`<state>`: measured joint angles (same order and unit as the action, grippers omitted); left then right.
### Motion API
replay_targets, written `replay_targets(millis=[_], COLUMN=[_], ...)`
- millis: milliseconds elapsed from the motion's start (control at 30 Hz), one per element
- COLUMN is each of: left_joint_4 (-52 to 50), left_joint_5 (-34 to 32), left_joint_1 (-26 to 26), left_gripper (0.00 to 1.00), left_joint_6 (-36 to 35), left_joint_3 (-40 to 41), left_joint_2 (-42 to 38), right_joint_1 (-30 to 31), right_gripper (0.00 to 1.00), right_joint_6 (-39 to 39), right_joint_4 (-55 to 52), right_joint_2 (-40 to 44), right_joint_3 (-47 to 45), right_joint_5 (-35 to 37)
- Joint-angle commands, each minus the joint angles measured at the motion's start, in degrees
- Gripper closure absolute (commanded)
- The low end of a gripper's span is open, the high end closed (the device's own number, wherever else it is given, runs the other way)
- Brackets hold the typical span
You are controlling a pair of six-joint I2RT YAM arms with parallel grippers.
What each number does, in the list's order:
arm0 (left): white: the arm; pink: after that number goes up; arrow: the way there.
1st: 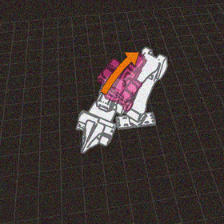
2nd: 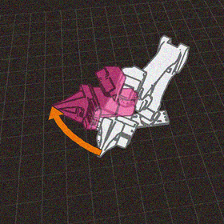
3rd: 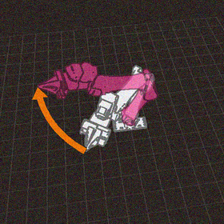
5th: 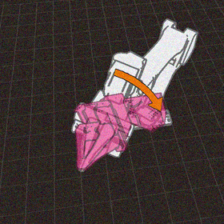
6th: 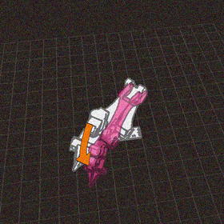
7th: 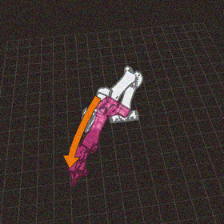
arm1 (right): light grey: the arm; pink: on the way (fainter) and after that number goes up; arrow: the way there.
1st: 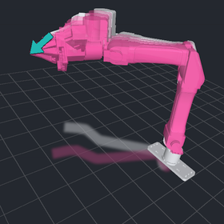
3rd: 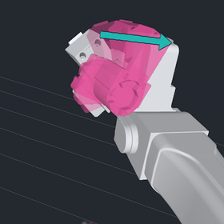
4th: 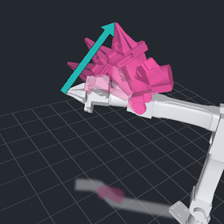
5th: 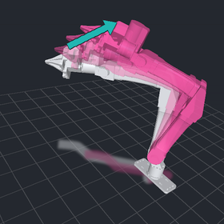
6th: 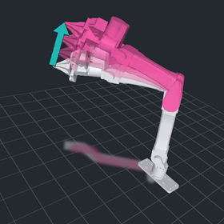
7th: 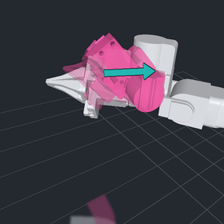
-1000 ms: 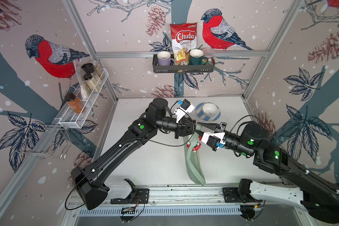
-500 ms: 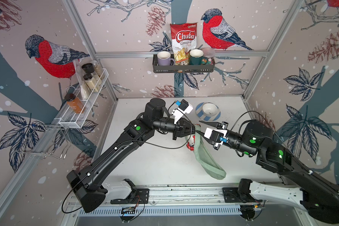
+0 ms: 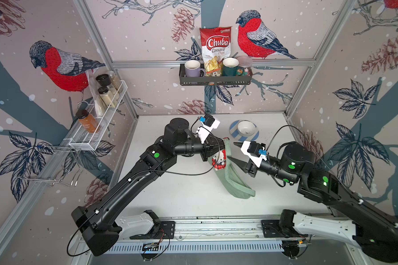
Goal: Remove the decoration from the bag
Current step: Pick up the bag from the center of the board.
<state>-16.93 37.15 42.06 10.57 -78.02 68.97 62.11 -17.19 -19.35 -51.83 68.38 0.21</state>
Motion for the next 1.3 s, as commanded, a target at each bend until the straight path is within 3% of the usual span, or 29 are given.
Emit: replay_targets(millis=[0,233,567,867,967,1133,1267], left_joint_4=[5.9,7.4,6.9,5.7,5.4,4.7,3.6], left_joint_5=[1.4,2.6,1.5,0.4,0.2,-0.7,-1.5], left_joint_1=[0.1,0.1,0.1,0.1,0.1,0.1,-0.1], left_gripper=[1.0,1.0,1.0,1.0,1.0,1.0,1.0], left_joint_6=[1.4,2.1,1.7,1.1,0.7,-0.2,-1.0], left_joint_3=[0.1,1.1,1.0,0.9,1.1,2.0,2.8], left_joint_2=[-0.2,-1.2,-1.4,-1.7,-1.9,-2.0,-1.8], right_joint_1=[0.1,1.5,1.8,1.9,1.8,1.8,1.8], right_gripper=[0.44,0.46,0.58,0.56,0.65,0.98,1.0], right_joint_6=[11.9,23.2,27.4,28.8,29.2,30.2,31.1], right_joint_4=[0.5,-4.1,-5.9,-6.1,-6.3,-6.3,-8.2], right_joint_2=[-1.2,-5.7,-7.9,-8.1,-8.3,-6.9,-5.8], right_joint_3=[1.3,8.1,9.6,8.9,9.3,10.4,12.3], right_joint_5=[2.3,13.9,9.4,7.2,6.9,6.8,4.9])
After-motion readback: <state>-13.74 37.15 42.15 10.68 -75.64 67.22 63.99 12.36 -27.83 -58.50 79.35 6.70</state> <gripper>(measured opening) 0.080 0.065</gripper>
